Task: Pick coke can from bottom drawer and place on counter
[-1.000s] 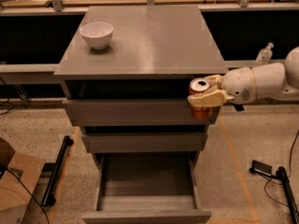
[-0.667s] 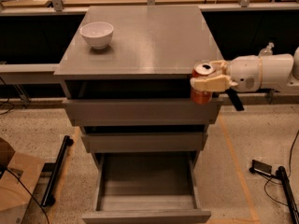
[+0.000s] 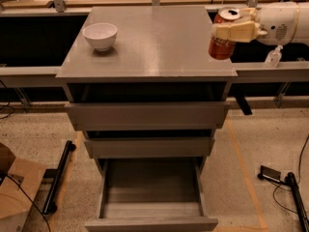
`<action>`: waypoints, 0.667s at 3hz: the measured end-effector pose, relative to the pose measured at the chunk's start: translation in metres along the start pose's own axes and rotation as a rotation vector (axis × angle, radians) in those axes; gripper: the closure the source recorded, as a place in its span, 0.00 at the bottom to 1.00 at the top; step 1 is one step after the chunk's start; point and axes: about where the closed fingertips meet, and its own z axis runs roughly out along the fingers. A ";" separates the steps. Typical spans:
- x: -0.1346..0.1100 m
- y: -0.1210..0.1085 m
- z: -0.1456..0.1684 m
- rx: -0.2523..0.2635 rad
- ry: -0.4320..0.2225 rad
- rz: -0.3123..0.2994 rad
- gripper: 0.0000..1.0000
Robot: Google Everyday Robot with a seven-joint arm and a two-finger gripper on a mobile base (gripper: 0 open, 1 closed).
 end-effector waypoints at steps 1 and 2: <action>-0.032 -0.026 0.009 0.015 -0.032 0.005 1.00; -0.044 -0.054 0.025 0.057 -0.045 0.032 1.00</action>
Offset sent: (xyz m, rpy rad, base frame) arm 0.1092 0.0079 0.0583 0.0789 0.0151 -0.1346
